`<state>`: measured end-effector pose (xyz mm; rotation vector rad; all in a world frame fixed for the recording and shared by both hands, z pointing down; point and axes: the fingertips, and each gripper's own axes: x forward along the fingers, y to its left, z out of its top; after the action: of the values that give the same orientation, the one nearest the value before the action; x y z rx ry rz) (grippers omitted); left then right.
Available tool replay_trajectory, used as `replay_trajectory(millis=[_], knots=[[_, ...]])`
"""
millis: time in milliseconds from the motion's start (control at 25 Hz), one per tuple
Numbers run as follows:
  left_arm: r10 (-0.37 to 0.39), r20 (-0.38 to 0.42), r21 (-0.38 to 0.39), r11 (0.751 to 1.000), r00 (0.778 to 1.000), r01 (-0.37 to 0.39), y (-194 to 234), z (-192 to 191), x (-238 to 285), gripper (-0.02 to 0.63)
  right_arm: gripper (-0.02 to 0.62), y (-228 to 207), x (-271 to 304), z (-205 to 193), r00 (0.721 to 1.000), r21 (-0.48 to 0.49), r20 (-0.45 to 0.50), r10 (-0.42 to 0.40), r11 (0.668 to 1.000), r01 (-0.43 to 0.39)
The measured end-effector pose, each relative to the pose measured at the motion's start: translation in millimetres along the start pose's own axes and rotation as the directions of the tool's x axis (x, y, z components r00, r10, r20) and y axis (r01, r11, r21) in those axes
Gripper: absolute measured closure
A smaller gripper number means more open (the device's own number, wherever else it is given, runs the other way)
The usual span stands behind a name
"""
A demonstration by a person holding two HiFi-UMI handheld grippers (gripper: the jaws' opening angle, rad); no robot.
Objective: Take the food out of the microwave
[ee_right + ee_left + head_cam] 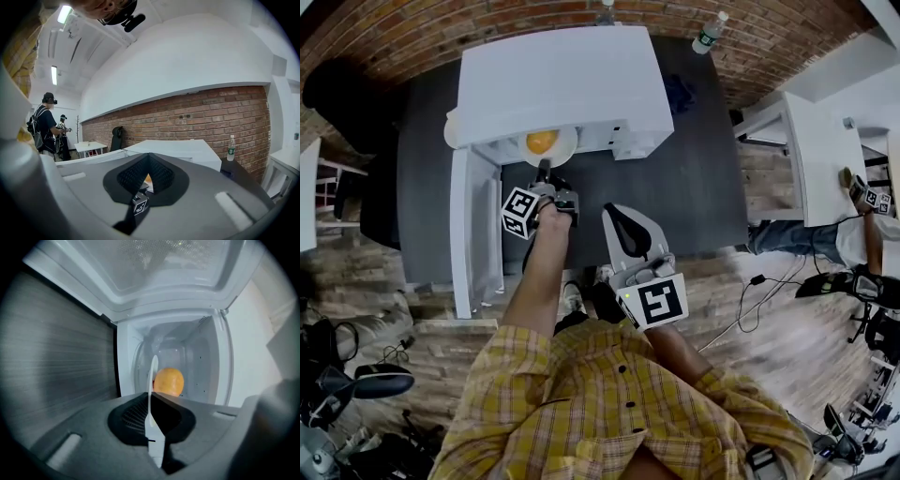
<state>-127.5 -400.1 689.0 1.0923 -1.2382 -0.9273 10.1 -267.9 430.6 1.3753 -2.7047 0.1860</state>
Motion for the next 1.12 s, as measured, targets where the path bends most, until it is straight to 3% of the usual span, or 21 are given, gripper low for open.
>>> replay_trajectory(millis=[1120], knots=[[-0.103,-0.084,-0.015,0.995,0.991,0.102,-70.9,-27.1,-149.5,0.597,0.592,47.2,-44.0,4.9,0.998,0.025,0.041,-0.051,0.998,0.050]])
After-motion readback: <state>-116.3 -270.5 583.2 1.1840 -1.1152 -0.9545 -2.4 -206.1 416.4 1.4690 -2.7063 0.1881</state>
